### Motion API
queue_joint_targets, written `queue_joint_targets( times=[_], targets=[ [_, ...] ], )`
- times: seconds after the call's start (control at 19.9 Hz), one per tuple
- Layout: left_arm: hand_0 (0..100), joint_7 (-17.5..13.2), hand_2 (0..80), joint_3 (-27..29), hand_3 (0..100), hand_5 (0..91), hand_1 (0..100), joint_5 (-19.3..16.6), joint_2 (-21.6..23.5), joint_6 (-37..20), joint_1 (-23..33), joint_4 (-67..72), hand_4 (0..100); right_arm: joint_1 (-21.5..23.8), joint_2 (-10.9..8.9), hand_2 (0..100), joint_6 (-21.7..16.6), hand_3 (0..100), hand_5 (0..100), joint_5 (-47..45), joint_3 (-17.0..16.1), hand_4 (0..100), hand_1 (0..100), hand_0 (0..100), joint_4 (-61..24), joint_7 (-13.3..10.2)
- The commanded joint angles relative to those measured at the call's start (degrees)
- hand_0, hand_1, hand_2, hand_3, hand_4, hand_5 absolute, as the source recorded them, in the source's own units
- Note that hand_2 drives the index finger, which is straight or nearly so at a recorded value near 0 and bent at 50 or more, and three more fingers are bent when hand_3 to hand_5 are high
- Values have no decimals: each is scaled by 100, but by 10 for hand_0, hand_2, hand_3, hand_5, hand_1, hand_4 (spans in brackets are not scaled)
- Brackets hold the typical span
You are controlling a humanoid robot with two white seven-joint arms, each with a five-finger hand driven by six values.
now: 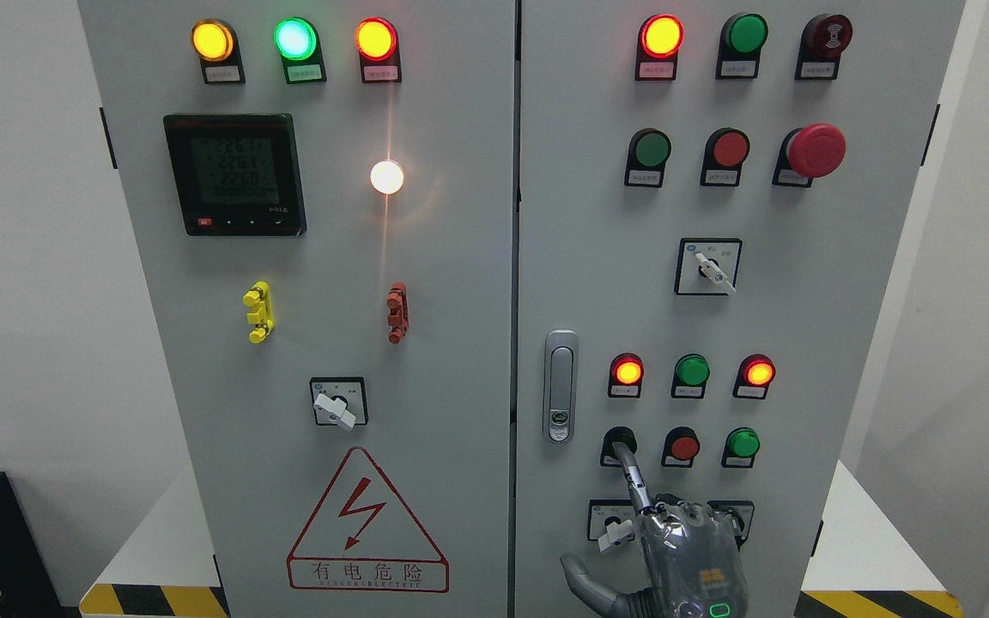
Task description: Press green start button
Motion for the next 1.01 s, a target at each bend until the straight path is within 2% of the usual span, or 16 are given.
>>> queue_joint_targets(
  times=[0.0, 0.2, 0.45, 0.55, 0.7, 0.85, 0.96],
  targets=[
    [120, 6, 0, 0, 0, 0, 556, 0, -3, -3, 2, -158, 0, 73, 6, 0, -78, 948, 1000, -298, -17, 880, 244, 100, -260, -32],
    [120, 6, 0, 0, 0, 0, 556, 0, -3, -3, -7, -158, 0, 257, 6, 0, -104, 940, 1000, -333, -25, 876, 242, 103, -541, -32],
    [120, 6, 0, 0, 0, 0, 556, 0, -3, -3, -7, -158, 0, 538, 6, 0, -122, 915, 1000, -921, -17, 852, 240, 106, -1041, -5],
    [120, -3, 0, 0, 0, 0, 556, 0, -3, -3, 2, -158, 0, 670, 6, 0, -113, 899, 999, -1175, -8, 842, 240, 107, -1244, 117],
    [120, -3, 0, 0, 0, 0, 556, 0, -3, -3, -7, -158, 0, 820, 6, 0, -104, 890, 985, -1667, 27, 832, 240, 107, -1447, 179],
    [120, -3, 0, 0, 0, 0, 556, 0, -3, -3, -7, -158, 0, 1048, 15, 0, -25, 875, 948, -2536, 106, 817, 236, 108, -1648, 381],
    [120, 6, 0, 0, 0, 0, 556, 0, -3, -3, 2, -158, 0, 1215, 6, 0, 71, 823, 869, -2994, 124, 783, 230, 106, -1789, 469]
  ],
)
